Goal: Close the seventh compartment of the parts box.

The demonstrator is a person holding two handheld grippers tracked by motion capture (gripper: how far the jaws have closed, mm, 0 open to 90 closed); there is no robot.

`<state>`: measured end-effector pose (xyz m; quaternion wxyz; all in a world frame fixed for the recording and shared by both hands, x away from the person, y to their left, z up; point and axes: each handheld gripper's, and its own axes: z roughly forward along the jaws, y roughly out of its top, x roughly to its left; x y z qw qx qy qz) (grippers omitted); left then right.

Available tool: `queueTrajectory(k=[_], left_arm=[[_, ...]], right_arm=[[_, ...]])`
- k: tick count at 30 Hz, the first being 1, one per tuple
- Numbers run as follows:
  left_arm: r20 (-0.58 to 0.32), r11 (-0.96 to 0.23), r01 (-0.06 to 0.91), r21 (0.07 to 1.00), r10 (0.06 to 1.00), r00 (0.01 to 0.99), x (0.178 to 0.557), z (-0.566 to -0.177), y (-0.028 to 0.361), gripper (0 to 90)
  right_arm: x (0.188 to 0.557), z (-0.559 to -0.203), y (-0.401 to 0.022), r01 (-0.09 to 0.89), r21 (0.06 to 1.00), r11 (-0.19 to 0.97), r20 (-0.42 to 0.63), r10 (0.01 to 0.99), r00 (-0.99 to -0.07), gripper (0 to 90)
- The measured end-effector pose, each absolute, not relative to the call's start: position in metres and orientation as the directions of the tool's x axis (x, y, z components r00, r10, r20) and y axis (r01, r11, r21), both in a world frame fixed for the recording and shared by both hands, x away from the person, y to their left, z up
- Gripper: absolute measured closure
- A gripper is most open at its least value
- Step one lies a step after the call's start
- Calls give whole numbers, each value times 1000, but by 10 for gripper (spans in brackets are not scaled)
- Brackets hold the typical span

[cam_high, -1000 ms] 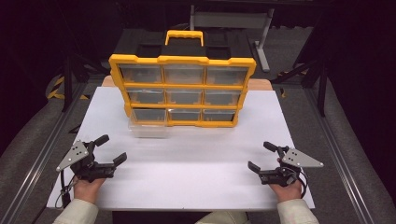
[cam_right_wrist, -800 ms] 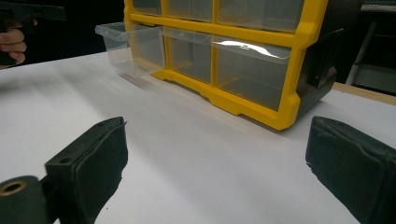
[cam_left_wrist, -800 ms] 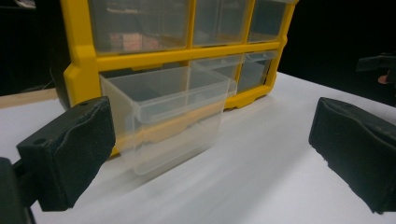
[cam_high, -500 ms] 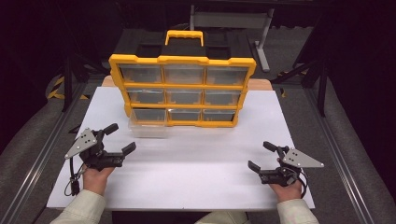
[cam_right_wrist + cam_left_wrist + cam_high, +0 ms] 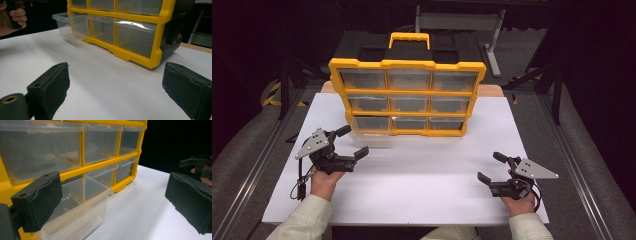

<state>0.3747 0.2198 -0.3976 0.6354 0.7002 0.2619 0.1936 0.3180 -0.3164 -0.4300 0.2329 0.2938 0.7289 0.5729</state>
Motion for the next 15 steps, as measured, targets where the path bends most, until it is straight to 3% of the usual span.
queueTrajectory(k=[5,7,10,15], left_arm=[[-54,-91,133,987,590,805,381,-393,219,88],[-27,-134,130,982,586,810,381,-392,220,226],[-40,-154,159,975,583,811,381,-389,222,360],[-47,-184,181,966,563,825,381,-386,223,531]], right_arm=[[318,-430,-316,167,971,171,2,692,-722,86],[318,-430,-317,170,971,169,5,693,-720,89],[318,-430,-317,171,971,168,7,692,-721,93],[318,-431,-316,177,970,166,15,686,-727,96]])
